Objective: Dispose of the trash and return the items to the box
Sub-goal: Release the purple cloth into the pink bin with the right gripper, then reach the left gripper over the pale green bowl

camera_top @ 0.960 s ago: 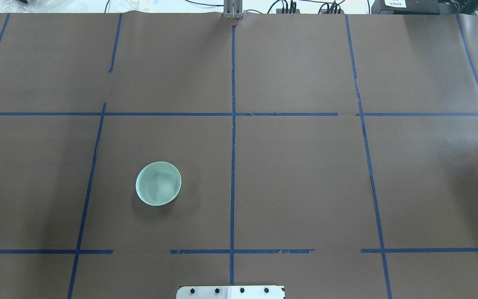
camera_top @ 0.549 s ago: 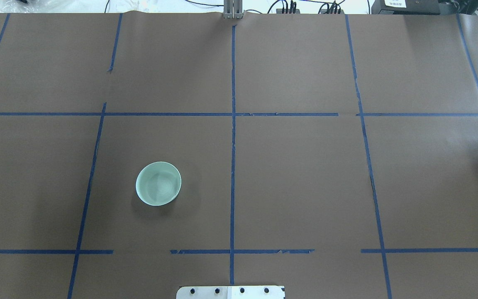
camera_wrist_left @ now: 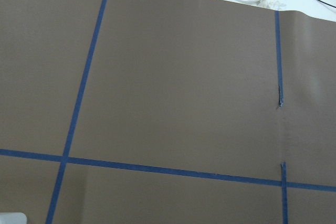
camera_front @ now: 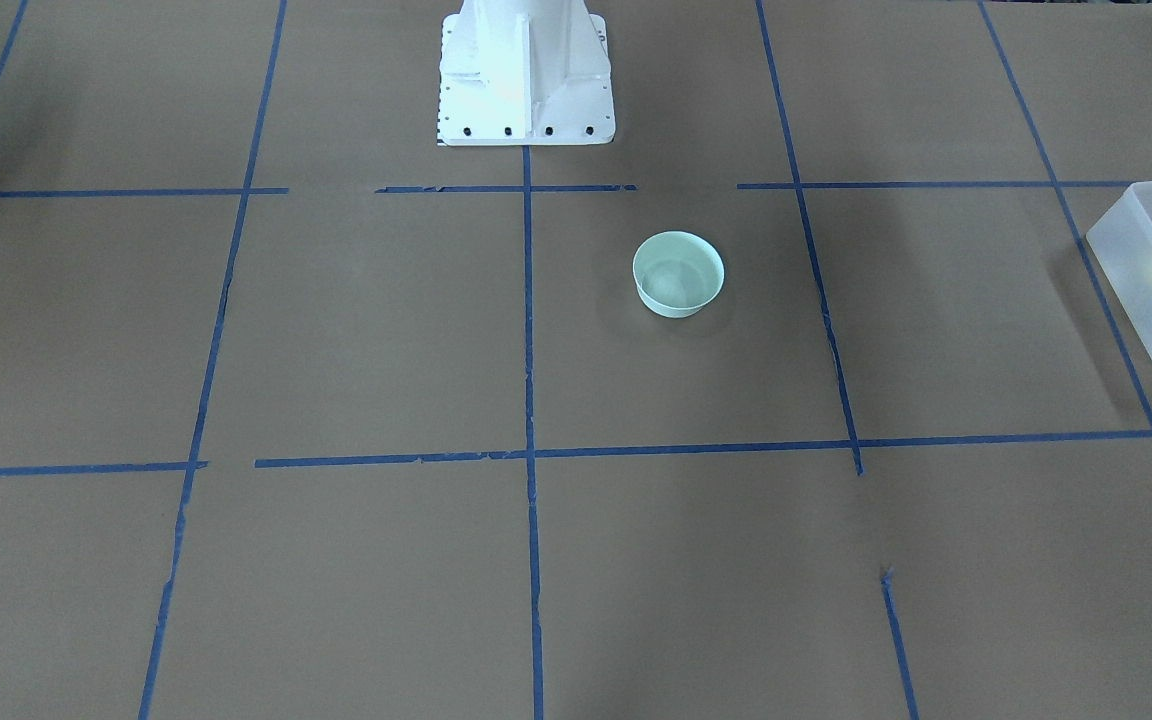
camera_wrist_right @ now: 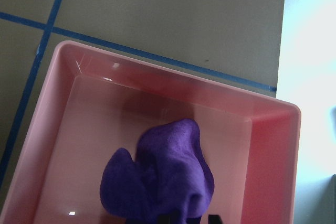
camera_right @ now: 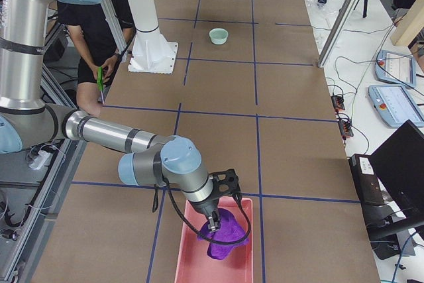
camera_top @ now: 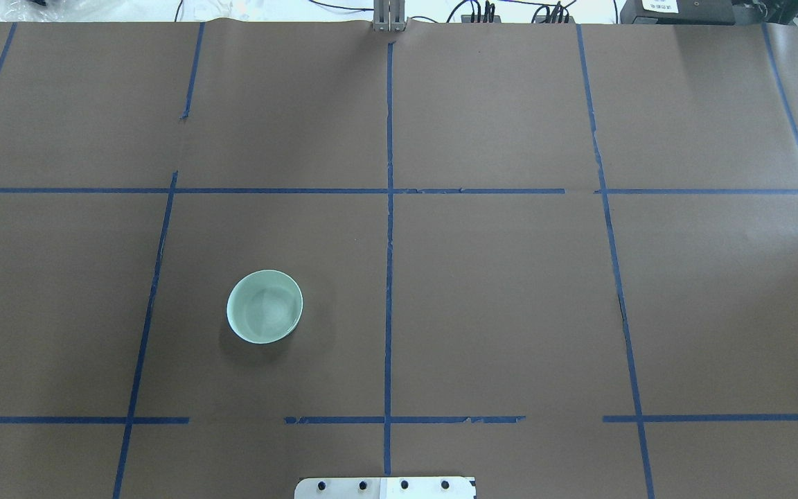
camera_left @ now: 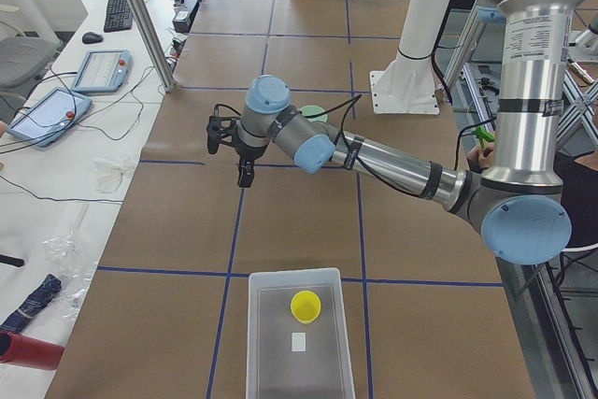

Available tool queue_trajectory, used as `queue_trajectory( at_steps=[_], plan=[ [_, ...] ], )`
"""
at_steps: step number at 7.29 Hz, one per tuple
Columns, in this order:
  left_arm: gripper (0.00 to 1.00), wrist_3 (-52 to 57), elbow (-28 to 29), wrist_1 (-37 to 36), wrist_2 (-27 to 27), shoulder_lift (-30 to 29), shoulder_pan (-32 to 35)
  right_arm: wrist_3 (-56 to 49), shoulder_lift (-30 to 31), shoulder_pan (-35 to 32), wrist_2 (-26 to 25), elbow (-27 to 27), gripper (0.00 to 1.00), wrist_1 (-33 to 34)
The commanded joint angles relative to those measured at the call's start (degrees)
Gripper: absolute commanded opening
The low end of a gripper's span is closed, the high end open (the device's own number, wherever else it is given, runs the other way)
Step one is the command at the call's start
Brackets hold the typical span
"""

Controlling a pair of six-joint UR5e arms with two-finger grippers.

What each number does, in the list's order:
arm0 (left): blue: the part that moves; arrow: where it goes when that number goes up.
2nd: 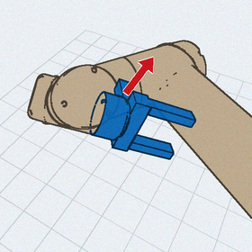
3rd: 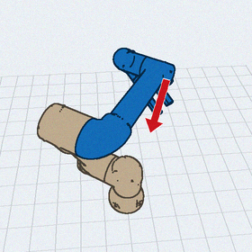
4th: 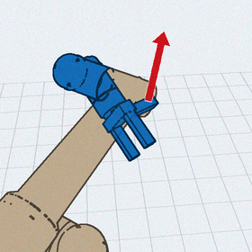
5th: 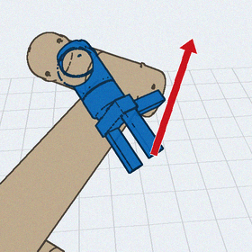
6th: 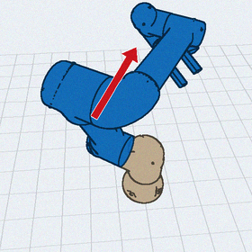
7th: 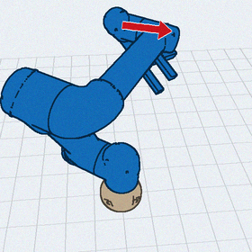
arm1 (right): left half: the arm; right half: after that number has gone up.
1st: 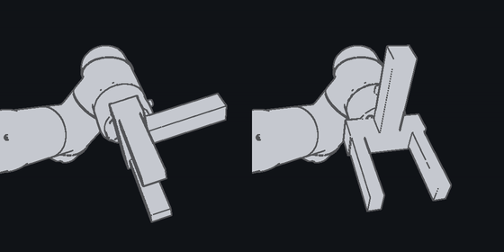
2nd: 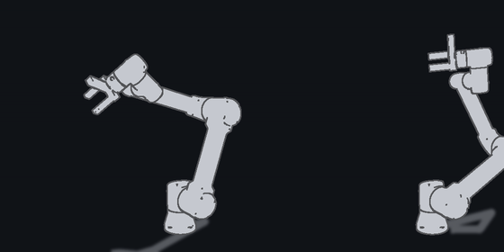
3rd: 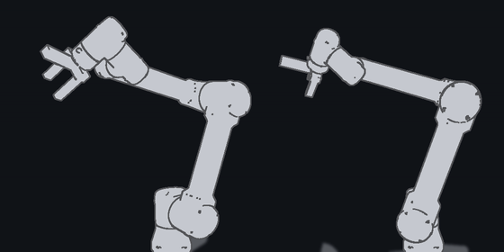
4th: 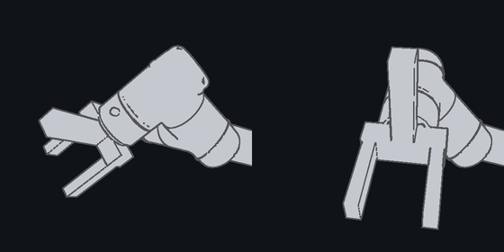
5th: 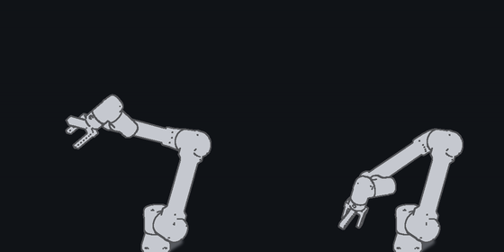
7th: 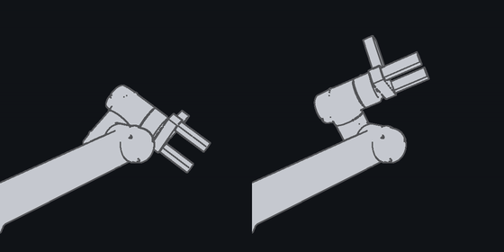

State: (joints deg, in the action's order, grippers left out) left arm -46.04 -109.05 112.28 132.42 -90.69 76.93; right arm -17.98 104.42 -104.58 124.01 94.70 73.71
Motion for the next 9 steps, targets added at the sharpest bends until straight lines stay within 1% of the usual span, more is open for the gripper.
queue_trajectory(
  at_steps=[1,2,3,5,7,8,9],
  plan=[
    [1.0,-9.5,-2.7,0.0,-0.1,-2.4,-7.2,2.2,-2.6,0.0,3.9,5.9,1.0,14.7],
    [1.0,-13.2,-3.6,0.0,-0.2,-3.7,-9.8,5.4,-4.6,0.5,5.9,10.0,1.0,22.9],
    [1.0,-18.3,-3.8,0.0,-1.5,-6.0,-13.5,7.1,-4.9,2.5,6.2,12.3,1.0,25.4],
    [1.0,-27.3,-4.8,-0.1,-11.6,-8.0,-25.2,17.4,-6.2,7.6,9.0,13.1,1.0,25.1],
    [1.0,-29.9,-4.8,-0.2,-15.9,-8.2,-31.4,18.0,-6.2,11.8,9.1,13.1,1.0,24.6],
    [1.0,-30.6,-4.5,-0.3,-17.6,-8.2,-33.5,18.2,-6.9,15.9,8.8,13.0,1.0,24.5],
    [1.0,-30.6,-4.6,-0.3,-17.6,-8.3,-33.9,18.8,-9.6,16.2,8.9,12.6,1.0,24.6]
  ],
)
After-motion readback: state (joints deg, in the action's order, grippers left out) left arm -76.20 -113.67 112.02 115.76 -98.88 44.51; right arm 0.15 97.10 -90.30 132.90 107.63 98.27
